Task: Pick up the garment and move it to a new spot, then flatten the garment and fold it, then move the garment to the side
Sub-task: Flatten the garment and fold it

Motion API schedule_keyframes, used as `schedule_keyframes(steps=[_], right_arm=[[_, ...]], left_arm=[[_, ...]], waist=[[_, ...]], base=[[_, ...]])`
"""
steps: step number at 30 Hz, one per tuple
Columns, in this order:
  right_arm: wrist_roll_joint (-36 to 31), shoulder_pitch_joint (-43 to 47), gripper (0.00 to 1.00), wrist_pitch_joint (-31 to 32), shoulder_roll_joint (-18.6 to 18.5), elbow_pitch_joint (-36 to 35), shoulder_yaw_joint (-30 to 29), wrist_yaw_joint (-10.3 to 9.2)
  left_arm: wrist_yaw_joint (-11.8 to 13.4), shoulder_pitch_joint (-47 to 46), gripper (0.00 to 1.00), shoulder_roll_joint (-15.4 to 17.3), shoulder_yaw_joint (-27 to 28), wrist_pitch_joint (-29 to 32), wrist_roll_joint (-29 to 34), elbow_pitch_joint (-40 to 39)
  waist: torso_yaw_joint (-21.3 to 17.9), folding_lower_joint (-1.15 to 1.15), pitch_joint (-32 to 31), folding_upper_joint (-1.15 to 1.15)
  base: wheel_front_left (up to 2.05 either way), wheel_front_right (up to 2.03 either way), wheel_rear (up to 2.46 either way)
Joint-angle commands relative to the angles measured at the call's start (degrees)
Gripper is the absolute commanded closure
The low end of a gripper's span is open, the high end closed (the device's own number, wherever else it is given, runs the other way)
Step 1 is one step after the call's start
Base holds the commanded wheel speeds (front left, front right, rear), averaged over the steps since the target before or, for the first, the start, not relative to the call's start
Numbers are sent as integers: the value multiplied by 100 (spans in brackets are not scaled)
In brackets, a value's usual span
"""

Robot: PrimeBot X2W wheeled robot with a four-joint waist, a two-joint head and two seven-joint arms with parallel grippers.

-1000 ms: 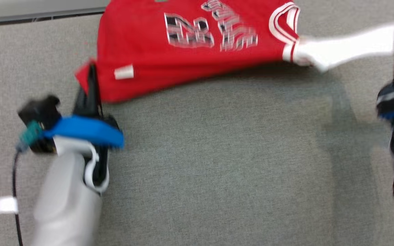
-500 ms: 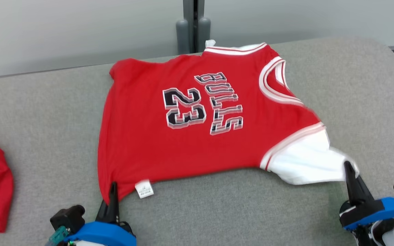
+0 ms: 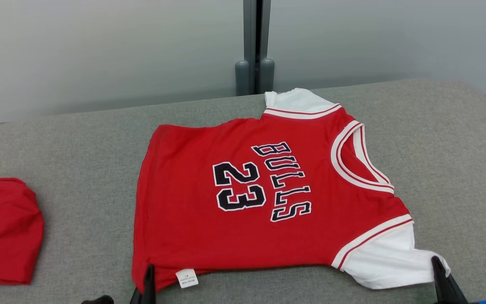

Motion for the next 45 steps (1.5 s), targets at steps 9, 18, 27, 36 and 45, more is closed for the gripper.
schedule_keyframes(steps=[9, 18, 27, 36, 45], right_arm=[[171, -1425, 100, -25, 135, 54, 3, -1], [199, -2908, 100, -23, 28, 801, 306, -1], [-234, -3852, 0, -24, -103, 1590, 401, -1], [-1812, -3492, 0, -23, 1, 1042, -146, -1], [-3380, -2612, 0, -24, 463, 654, -437, -1]], left_arm=[[-1, -1127, 100, 7, -177, -16, 5, -51], [-2, -2116, 100, 8, -121, -16, 161, 599], [-1, -2625, 44, 9, -77, -16, 291, 893], [487, -2332, 0, 4, 228, -15, 1059, 516], [898, -1632, 0, 9, 196, -16, 1793, 91]], waist=[[65, 1, 471, 0], [178, 1, 932, 0], [289, 1, 1211, 0], [309, 1, 1126, 0], [233, 1, 719, 0]], base=[[0, 0, 0], [0, 0, 0], [0, 0, 0], [0, 0, 0], [0, 0, 0]])
